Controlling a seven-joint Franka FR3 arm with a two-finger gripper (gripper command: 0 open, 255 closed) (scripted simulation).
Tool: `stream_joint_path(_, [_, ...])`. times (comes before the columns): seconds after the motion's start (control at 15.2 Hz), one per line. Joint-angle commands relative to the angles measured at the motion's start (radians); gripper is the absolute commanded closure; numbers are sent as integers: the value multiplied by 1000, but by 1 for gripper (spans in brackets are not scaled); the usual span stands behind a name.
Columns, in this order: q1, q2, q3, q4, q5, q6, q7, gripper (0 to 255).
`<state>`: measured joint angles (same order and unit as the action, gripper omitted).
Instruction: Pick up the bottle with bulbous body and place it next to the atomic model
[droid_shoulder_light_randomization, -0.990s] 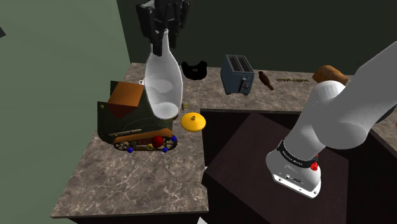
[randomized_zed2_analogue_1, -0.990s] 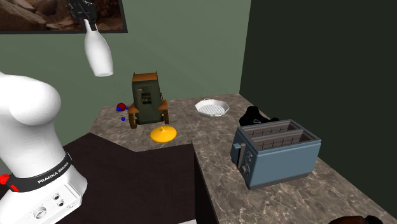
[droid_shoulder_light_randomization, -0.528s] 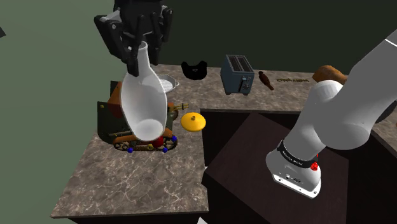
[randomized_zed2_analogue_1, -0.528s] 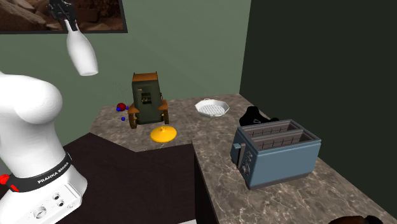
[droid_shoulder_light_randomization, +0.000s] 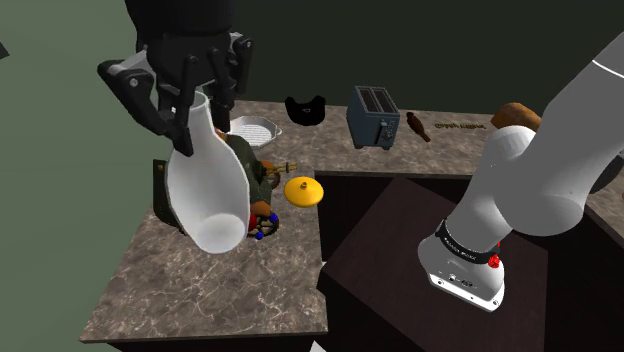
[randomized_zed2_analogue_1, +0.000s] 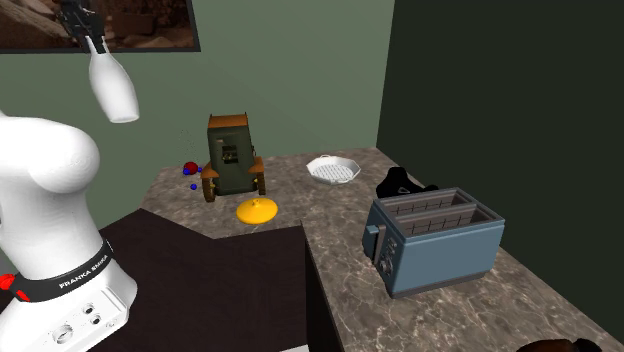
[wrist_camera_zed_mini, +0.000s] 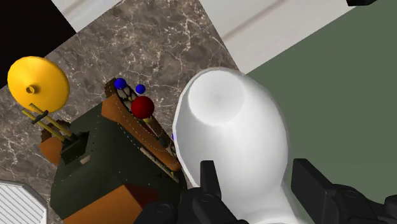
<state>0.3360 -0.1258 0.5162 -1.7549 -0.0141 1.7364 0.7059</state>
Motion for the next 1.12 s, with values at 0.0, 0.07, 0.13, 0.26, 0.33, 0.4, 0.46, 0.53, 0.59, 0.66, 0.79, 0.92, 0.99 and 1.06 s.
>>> stream_joint_path(0.0, [1,-3,1,-28,1,26,2,255])
stream_joint_path(0.07, [1,-5,1,-43,2,40,2,255])
stream_joint_path(0.13, [1,-7,1,-58,3,53,2,255])
stream_joint_path(0.26, [2,-9,1,-88,4,80,3,255])
stream_joint_path(0.33, [2,-10,1,-102,5,94,3,255])
stream_joint_path(0.4, [2,-11,1,-116,5,107,3,255])
stream_joint_path(0.46, [2,-11,1,-130,5,121,4,255])
stream_joint_path(0.53, [3,-11,2,-144,5,134,5,255])
stream_joint_path(0.59, [3,-11,2,-157,5,148,6,255])
stream_joint_path(0.66, [3,-11,2,-170,5,161,6,255])
stream_joint_path(0.79, [4,-10,3,-195,4,188,9,255])
stream_joint_path(0.92, [4,-7,5,-220,3,214,11,255])
stream_joint_path(0.99, [4,-6,5,-232,2,228,12,255])
stream_joint_path(1.06, [5,-4,6,-244,1,241,14,255])
